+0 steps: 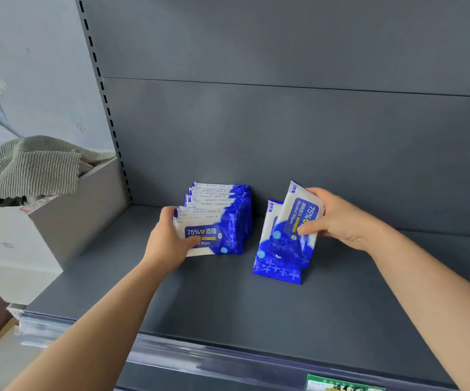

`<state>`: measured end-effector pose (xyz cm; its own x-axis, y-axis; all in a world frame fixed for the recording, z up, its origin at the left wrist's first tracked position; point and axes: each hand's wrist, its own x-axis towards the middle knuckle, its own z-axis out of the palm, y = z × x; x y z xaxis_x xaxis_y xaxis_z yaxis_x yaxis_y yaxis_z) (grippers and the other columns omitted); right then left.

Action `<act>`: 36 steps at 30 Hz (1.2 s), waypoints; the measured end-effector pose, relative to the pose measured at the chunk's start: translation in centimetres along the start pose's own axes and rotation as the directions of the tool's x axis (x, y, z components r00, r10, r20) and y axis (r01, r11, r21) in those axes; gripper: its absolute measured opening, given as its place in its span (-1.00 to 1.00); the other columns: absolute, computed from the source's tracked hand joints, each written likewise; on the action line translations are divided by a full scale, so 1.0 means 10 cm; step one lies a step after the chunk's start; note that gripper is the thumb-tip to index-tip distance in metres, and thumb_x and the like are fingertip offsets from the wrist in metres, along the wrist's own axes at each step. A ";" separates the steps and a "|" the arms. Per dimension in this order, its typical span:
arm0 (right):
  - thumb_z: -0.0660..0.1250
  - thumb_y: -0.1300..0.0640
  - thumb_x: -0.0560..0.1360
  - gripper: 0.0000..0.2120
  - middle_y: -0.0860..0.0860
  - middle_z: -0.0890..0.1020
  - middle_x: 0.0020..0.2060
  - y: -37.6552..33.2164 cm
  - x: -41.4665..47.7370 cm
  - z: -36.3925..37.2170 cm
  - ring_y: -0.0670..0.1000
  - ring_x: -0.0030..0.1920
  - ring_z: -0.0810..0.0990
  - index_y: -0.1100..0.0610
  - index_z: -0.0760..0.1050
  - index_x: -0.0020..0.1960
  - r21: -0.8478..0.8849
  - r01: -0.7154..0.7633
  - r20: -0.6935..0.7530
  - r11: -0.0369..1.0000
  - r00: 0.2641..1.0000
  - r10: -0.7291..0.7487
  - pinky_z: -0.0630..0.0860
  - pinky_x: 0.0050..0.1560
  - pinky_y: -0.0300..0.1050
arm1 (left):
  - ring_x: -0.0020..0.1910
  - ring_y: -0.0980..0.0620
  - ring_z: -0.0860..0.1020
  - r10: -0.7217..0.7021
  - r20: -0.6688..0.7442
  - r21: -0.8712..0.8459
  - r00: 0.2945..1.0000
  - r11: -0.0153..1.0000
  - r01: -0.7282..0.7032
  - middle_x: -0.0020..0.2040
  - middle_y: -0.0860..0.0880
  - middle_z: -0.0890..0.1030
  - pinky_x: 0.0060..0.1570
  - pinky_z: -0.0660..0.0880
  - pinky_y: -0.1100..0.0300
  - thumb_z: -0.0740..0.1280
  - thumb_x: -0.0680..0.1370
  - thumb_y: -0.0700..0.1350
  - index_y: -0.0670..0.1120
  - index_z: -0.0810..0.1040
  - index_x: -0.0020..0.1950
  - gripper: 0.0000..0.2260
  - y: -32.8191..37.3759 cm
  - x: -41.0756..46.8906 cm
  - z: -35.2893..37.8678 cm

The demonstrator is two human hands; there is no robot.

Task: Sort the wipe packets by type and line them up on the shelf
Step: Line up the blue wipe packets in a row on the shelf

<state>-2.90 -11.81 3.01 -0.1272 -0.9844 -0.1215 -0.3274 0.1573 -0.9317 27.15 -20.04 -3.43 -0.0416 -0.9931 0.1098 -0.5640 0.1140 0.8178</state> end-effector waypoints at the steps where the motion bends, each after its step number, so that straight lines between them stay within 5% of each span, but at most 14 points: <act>1: 0.45 0.50 0.31 -0.35 0.10 0.67 0.00 -0.01 0.01 0.01 0.05 -0.03 0.67 0.04 0.38 0.26 0.061 0.003 -0.010 0.998 1.000 -0.002 0.61 0.02 0.07 | -0.02 -0.06 0.53 0.014 -0.025 -0.002 1.000 1.000 -0.014 0.13 -0.03 0.54 -0.07 0.48 0.09 0.55 0.35 -0.14 -0.01 0.28 0.26 -0.39 0.02 0.02 0.01; 4: 0.43 0.52 0.31 -0.28 0.09 0.64 0.04 -0.01 0.05 0.12 0.06 0.01 0.65 0.05 0.32 0.34 0.189 0.017 -0.035 0.982 0.999 -0.010 0.61 -0.02 0.03 | 0.05 0.02 0.44 0.095 -0.160 0.102 0.982 0.992 -0.080 0.16 0.01 0.39 0.05 0.44 0.10 0.63 0.21 -0.06 -0.01 0.27 0.28 -0.23 0.03 0.02 -0.02; 6: 0.43 0.52 0.31 -0.23 0.09 0.62 0.08 -0.01 0.11 0.23 0.06 0.04 0.64 0.05 0.28 0.39 0.231 0.025 -0.059 0.973 0.998 -0.012 0.61 -0.05 0.03 | -0.13 0.03 0.48 0.110 -0.143 0.129 0.984 0.987 -0.091 0.01 0.03 0.46 -0.16 0.43 0.17 0.61 0.25 -0.07 -0.02 0.32 0.13 -0.39 0.04 0.02 -0.06; 9: 0.45 0.51 0.31 -0.13 0.09 0.58 0.15 -0.02 0.20 0.39 0.07 0.07 0.63 0.01 0.19 0.46 0.230 0.034 -0.083 0.973 0.996 -0.016 0.60 -0.11 0.01 | -0.34 0.01 0.61 0.067 0.022 -0.051 0.997 0.997 -0.066 -0.24 -0.07 0.64 -0.38 0.51 0.21 0.49 0.42 -0.14 -0.10 0.43 -0.07 -0.75 0.09 0.04 -0.12; 13: 0.46 0.48 0.32 -0.05 0.03 0.58 0.14 -0.11 0.27 0.59 0.00 0.02 0.64 -0.04 0.11 0.52 0.074 0.055 -0.080 0.996 0.996 -0.049 0.61 -0.02 -0.03 | -0.16 -0.10 0.68 0.034 0.253 -0.408 0.967 0.910 0.075 -0.14 -0.14 0.70 -0.10 0.64 0.09 0.38 0.54 -0.04 -0.08 0.59 0.02 -0.86 0.19 0.09 -0.27; 18: 0.47 0.41 0.36 -0.06 0.00 0.58 0.14 -0.28 0.33 0.85 -0.06 0.05 0.64 -0.15 0.07 0.50 -0.052 0.084 -0.005 0.995 0.996 -0.084 0.62 0.02 0.01 | -0.13 -0.06 0.66 0.067 0.431 -0.367 0.900 0.924 0.106 -0.11 -0.05 0.71 0.01 0.62 0.04 0.42 0.50 0.00 -0.05 0.64 0.03 -0.83 0.22 0.21 -0.33; 22: 0.49 0.35 0.37 -0.07 0.00 0.53 0.19 -0.33 0.36 0.95 -0.03 0.12 0.61 -0.21 0.08 0.48 -0.102 0.083 -0.022 0.991 0.996 -0.085 0.62 0.02 0.11 | -0.03 -0.19 0.66 0.051 0.449 -0.349 0.892 0.929 0.123 -0.09 -0.12 0.71 -0.01 0.62 0.01 0.45 0.48 -0.13 -0.22 0.60 0.03 -0.79 0.18 0.29 -0.31; 27: 0.50 0.39 0.34 -0.05 0.02 0.59 0.10 -0.29 0.30 0.94 -0.03 0.02 0.65 -0.18 0.07 0.47 -0.075 0.029 -0.121 0.997 0.992 -0.038 0.65 -0.06 0.03 | -0.09 -0.11 0.69 0.064 0.448 -0.445 0.892 0.881 0.161 -0.09 -0.13 0.71 0.00 0.62 0.04 0.38 0.53 -0.19 -0.28 0.55 0.08 -0.81 0.04 0.31 -0.30; 32: 0.45 0.43 0.35 -0.46 0.13 0.68 -0.01 -0.24 0.23 0.94 0.03 -0.10 0.68 0.16 0.40 0.26 -0.040 -0.012 -0.147 0.999 0.989 0.006 0.63 -0.06 -0.04 | -0.07 -0.14 0.68 0.116 0.467 -0.529 0.877 0.831 0.172 -0.06 -0.16 0.70 -0.06 0.64 0.06 0.30 0.57 -0.31 -0.24 0.49 0.00 -0.97 -0.04 0.30 -0.30; 34: 0.44 0.40 0.38 -0.66 0.11 0.69 -0.01 -0.20 0.20 0.95 -0.03 -0.13 0.68 0.21 0.51 0.12 -0.095 -0.026 -0.158 0.995 0.987 0.011 0.62 -0.15 -0.16 | -0.08 -0.16 0.68 0.134 0.463 -0.579 0.876 0.795 0.184 -0.05 -0.18 0.70 -0.10 0.64 0.07 0.21 0.58 -0.40 -0.20 0.39 -0.09 -0.88 -0.05 0.29 -0.30; 36: 0.44 0.36 0.39 -0.73 0.06 0.70 -0.03 -0.14 0.20 0.99 -0.02 -0.07 0.68 0.18 0.55 0.06 -0.131 -0.032 -0.166 0.991 0.986 0.010 0.62 -0.03 -0.07 | -0.08 -0.15 0.68 0.149 0.468 -0.613 0.871 0.765 0.198 -0.06 -0.18 0.70 -0.12 0.64 0.07 0.13 0.57 -0.45 -0.17 0.33 -0.10 -0.80 -0.06 0.29 -0.30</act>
<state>6.59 -14.75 0.67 -0.2845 -0.9559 -0.0724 -0.4428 0.1980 -0.8745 29.86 -22.93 -1.94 -0.5060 -0.8613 -0.0467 0.0655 -0.0923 0.9936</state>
